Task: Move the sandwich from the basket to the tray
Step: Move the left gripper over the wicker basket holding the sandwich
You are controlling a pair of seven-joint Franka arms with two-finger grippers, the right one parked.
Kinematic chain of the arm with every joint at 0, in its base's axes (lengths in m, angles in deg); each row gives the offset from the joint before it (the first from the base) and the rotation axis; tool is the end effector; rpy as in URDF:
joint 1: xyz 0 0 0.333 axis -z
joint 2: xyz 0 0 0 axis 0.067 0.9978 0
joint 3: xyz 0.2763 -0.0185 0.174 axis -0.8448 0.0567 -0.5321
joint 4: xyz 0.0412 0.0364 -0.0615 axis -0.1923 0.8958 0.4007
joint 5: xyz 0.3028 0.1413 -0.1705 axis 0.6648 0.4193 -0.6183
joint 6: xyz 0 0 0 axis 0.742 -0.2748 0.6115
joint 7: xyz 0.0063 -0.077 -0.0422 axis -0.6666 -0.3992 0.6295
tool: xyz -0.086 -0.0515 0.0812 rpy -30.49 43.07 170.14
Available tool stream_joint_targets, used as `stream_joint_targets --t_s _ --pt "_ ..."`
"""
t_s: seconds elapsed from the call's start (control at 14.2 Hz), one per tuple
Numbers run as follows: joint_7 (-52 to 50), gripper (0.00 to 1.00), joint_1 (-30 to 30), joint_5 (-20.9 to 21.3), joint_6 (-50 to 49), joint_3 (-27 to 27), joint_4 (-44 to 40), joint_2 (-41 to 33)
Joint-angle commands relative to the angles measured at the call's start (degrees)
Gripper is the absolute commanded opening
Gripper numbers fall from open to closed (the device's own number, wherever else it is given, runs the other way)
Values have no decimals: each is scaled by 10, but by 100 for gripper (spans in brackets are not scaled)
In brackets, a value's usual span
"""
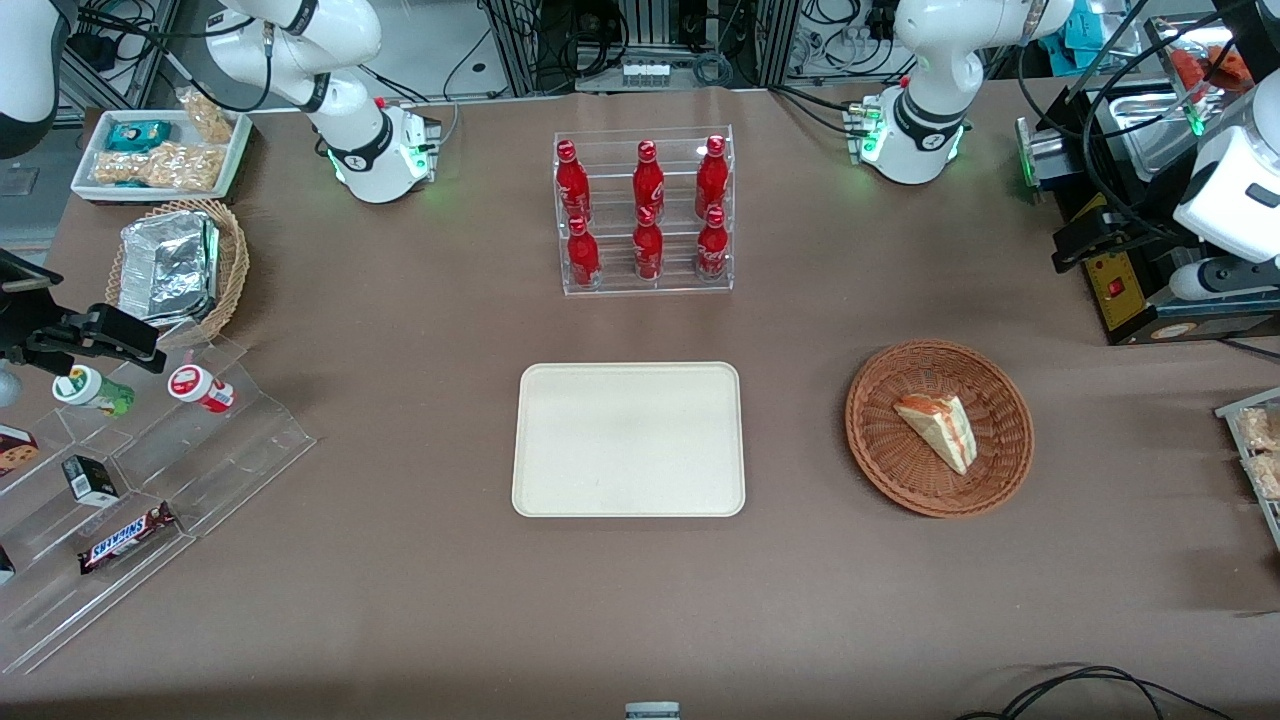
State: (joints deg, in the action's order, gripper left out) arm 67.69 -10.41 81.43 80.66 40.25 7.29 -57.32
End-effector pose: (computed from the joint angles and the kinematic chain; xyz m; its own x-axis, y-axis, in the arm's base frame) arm 0.5151 -0.0491 0.6306 0.9858 0.1261 -0.1106 0.1249 -0.9920 -0.0176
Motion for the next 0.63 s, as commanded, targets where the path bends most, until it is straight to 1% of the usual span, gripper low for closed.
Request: stream_joint_targets --t_s 0.0,0.56 --pt "8 100 2 -5 -10 -2 -16 8" --pt "6 100 2 4 -2 -2 -7 18"
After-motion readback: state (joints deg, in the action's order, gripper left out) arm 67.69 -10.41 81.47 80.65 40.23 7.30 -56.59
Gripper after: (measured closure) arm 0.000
